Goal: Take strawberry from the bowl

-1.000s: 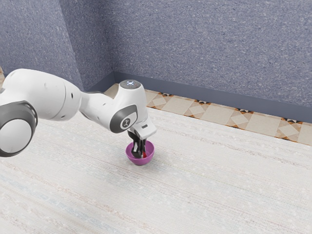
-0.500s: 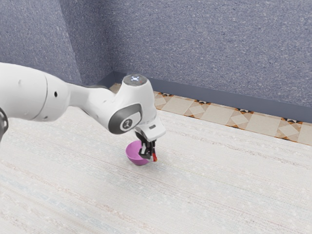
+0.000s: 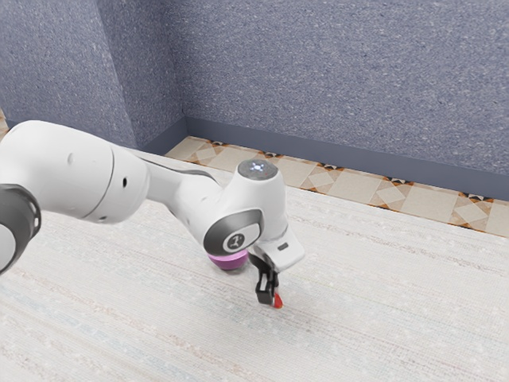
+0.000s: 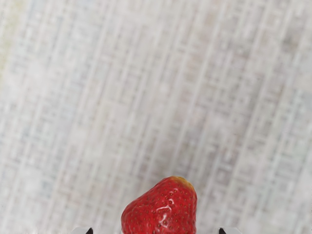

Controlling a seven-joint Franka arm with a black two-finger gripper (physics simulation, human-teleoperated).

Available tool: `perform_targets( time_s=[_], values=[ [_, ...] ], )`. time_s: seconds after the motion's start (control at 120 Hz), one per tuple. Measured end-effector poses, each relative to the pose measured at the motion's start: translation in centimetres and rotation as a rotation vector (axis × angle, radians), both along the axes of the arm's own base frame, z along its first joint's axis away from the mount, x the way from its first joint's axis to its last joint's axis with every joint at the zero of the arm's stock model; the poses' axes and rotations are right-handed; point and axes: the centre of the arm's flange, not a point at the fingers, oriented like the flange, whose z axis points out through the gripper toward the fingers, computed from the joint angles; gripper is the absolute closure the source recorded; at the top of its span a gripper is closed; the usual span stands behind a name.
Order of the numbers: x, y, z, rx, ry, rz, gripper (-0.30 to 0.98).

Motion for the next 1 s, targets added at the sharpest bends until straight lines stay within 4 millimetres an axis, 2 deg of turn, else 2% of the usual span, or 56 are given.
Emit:
perform_targets(
  time_s=[0.067,0.125,0.2,0.25,0.283,0.358,0.425,0.458,0.492,0.533,0.6,0.667,0.833,1.0],
  values=[
    [0.1,0.0,1.0,-0.008,-0.014,0.018,0.29],
    [0.3,0.2,4.0,-0.023,-0.059,0.033,0.22],
    [1.5,2.0,10.9,-0.048,-0.149,0.094,0.15],
    [3.0,3.5,16.7,-0.064,-0.209,0.153,0.12],
    [3.3,4.6,20.1,-0.071,-0.233,0.193,0.1],
    [2.8,7.6,27.0,-0.081,-0.263,0.293,0.07],
    [2.0,11.3,34.0,-0.09,-0.293,0.392,0.05],
    [1.0,13.4,36.6,-0.086,-0.298,0.445,0.05],
    [0.2,15.6,38.2,-0.07,-0.297,0.496,0.04],
    [-0.6,18.4,39.3,-0.047,-0.286,0.562,0.03],
    [-1.3,22.6,39.2,-0.01,-0.248,0.67,0.02],
    [-2.3,25.3,39.6,0.006,-0.225,0.752,0.02],
    [-3.6,26.9,39.3,0.0,-0.171,0.885,0.01],
    [-4.2,26.9,38.9,-0.013,-0.113,0.983,0.0]
  ],
)
